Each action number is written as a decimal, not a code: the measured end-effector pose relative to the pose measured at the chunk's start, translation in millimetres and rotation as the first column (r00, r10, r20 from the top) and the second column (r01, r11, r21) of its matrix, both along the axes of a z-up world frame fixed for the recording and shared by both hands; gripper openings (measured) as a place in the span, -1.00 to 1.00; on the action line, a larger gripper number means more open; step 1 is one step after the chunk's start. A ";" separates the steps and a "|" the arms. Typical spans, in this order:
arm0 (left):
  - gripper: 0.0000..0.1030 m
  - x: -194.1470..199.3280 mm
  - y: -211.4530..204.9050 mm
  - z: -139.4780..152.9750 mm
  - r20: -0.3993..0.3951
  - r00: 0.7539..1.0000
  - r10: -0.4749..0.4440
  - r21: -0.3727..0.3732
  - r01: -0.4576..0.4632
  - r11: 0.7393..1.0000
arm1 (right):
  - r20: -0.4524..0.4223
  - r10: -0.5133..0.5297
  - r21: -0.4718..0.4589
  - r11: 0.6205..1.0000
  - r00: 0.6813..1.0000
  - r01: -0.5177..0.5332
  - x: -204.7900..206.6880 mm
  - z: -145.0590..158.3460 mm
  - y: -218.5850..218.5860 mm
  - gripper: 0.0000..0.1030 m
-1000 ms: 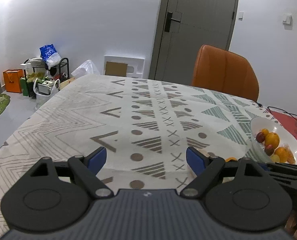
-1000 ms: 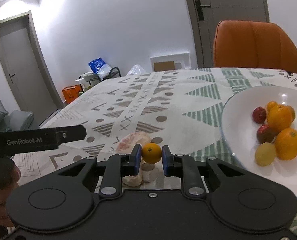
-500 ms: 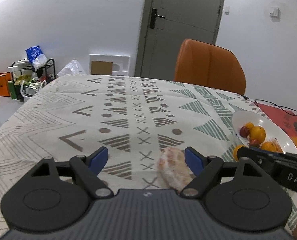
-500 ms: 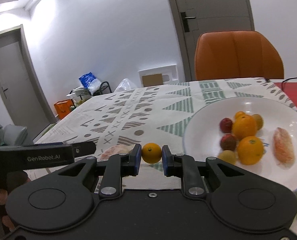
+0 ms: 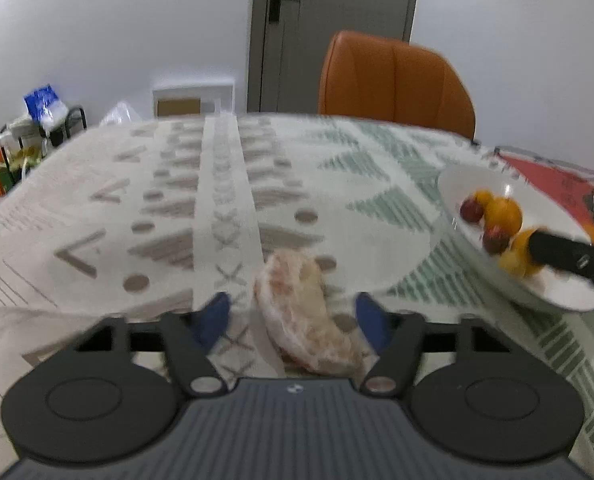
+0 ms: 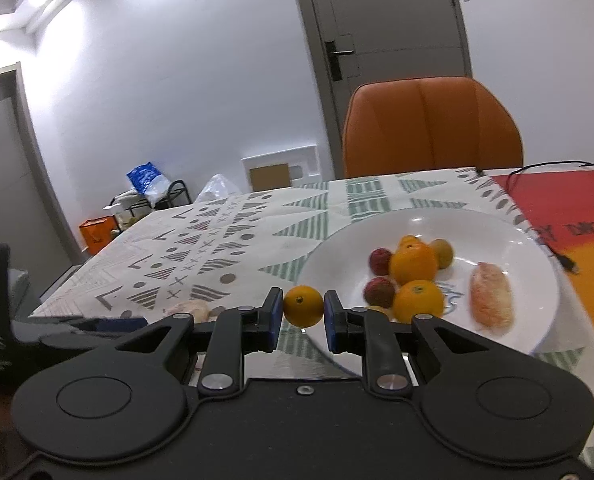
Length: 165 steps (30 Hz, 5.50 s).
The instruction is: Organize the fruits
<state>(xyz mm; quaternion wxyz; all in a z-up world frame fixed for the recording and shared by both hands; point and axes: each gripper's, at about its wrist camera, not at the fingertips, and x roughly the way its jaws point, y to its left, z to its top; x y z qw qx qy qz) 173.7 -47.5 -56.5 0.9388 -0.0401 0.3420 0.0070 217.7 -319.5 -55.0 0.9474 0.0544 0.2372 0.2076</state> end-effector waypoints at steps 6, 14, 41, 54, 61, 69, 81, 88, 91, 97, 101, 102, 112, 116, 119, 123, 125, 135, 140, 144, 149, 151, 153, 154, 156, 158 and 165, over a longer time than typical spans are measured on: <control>-0.28 -0.4 1.7 3.4 0.003 1.000 0.008 -0.016 -0.008 1.000 | 0.011 -0.024 0.011 1.000 1.000 0.024 -3.1 0.0 -10.2 -0.61; -0.28 -7.2 -9.2 15.8 0.043 0.999 -0.016 -0.026 0.017 0.999 | 0.017 -0.057 0.027 0.998 0.998 0.057 -5.8 -1.3 -27.1 -0.61; -0.28 5.4 -66.8 47.3 0.127 0.983 -0.134 -0.010 0.137 0.991 | -0.009 -0.196 0.066 0.978 0.980 0.197 -1.4 -14.4 -86.2 -0.49; -0.28 27.1 -90.9 49.6 0.132 0.975 -0.179 0.006 0.180 0.984 | -0.017 -0.198 0.074 0.977 0.980 0.199 -7.4 -14.9 -94.1 -0.48; -0.22 36.5 -100.1 55.5 0.138 0.972 -0.189 0.009 0.190 0.982 | -0.015 -0.196 0.080 0.977 0.980 0.197 -6.9 -14.0 -95.8 -0.48; -0.13 31.6 -96.5 61.3 0.145 0.974 -0.176 0.010 0.176 0.984 | -0.015 -0.188 0.091 0.978 0.982 0.189 -6.9 -12.7 -94.7 -0.40; 0.08 7.9 -73.5 66.5 0.141 0.980 -0.141 0.008 0.141 0.990 | 0.002 -0.155 0.096 0.983 0.988 0.154 -15.5 -6.1 -80.4 -0.17; 0.42 -10.3 -60.2 71.8 0.148 0.983 -0.105 0.008 0.105 0.994 | 0.019 -0.148 0.103 0.984 0.989 0.145 -25.8 -0.9 -75.9 0.10; 0.50 -18.5 -56.2 73.8 0.156 0.983 -0.094 0.012 0.093 0.996 | 0.028 -0.141 0.106 0.985 0.990 0.137 -31.4 1.7 -74.2 0.18; 0.60 -38.2 -44.2 77.5 0.166 0.984 -0.060 0.012 0.059 0.998 | 0.033 -0.121 0.108 0.987 0.992 0.117 -43.3 5.2 -68.2 0.39; 0.76 -53.8 -37.1 81.8 0.186 0.982 -0.044 0.017 0.042 0.999 | 0.055 -0.101 0.102 0.990 0.993 0.095 -52.8 10.2 -62.2 0.52; 0.78 -58.3 -35.3 83.5 0.191 0.981 -0.042 0.019 0.039 0.999 | 0.059 -0.095 0.101 0.991 0.994 0.089 -55.5 11.5 -60.6 0.58; 0.96 -93.3 -19.7 99.1 0.212 0.977 -0.025 0.024 0.020 1.000 | 0.075 -0.061 0.109 0.993 0.995 0.052 -75.6 23.0 -48.3 1.00; 0.98 -103.5 -11.7 100.1 0.196 0.981 -0.009 0.021 0.005 1.000 | 0.073 -0.054 0.107 0.993 0.996 0.047 -82.3 25.2 -43.9 1.00; 0.98 -111.4 -5.1 101.5 0.193 0.981 0.001 0.020 -0.005 1.000 | 0.076 -0.045 0.098 0.995 0.996 0.037 -86.6 27.3 -39.1 1.00; 0.98 -120.9 2.0 104.1 0.197 0.980 0.012 0.025 -0.018 1.000 | 0.079 -0.023 0.087 0.996 0.997 0.016 -91.5 29.7 -31.8 1.00; 0.98 -125.6 5.5 104.3 0.198 0.980 0.016 0.021 -0.021 1.000 | 0.081 -0.014 0.083 0.997 0.997 0.007 -94.2 31.4 -27.8 1.00; 0.98 -148.7 23.1 102.0 0.194 0.980 0.037 0.021 -0.042 0.999 | 0.082 0.030 0.064 0.997 0.996 -0.036 -104.2 35.8 -12.7 1.00; 0.98 -159.5 35.3 101.3 0.195 0.978 0.076 0.011 -0.080 0.997 | 0.065 0.078 0.054 0.995 0.995 -0.081 -109.1 34.1 -4.8 1.00; 0.99 -165.4 44.7 97.9 0.178 0.979 0.099 0.001 -0.101 0.995 | 0.062 0.101 0.044 0.994 0.993 -0.104 -114.4 33.1 -0.7 1.00; 0.99 -172.7 52.7 93.2 0.167 0.980 0.111 0.000 -0.112 0.994 | 0.042 0.113 0.040 0.993 0.993 -0.115 -117.8 30.7 1.6 1.00; 0.99 -175.1 56.6 91.5 0.163 0.980 0.112 -0.006 -0.113 0.994 | 0.037 0.109 0.035 0.993 0.993 -0.110 -119.2 29.8 2.9 1.00; 0.98 -178.0 60.8 89.3 0.155 0.981 0.115 -0.013 -0.115 0.993 | 0.029 0.110 0.032 0.993 0.994 -0.111 -119.3 29.6 4.1 1.00; 0.99 -179.1 62.8 88.2 0.151 0.982 0.115 -0.018 -0.113 0.993 | 0.027 0.112 0.030 0.993 0.993 -0.113 -120.1 29.7 4.6 1.00; 0.99 -181.1 66.6 85.8 0.140 0.982 0.123 -0.027 -0.120 0.992 | 0.029 0.115 0.025 0.993 0.993 -0.116 -122.4 30.5 5.9 1.00; 0.99 -182.1 68.7 84.5 0.136 0.982 0.133 -0.021 -0.132 0.991 | 0.030 0.117 0.020 0.993 0.993 -0.118 -122.9 31.4 7.0 1.00; 0.99 -184.4 74.6 87.1 0.133 0.981 0.144 -0.019 -0.143 0.990 | 0.026 0.114 0.004 0.993 0.993 -0.114 -124.8 34.8 9.8 1.00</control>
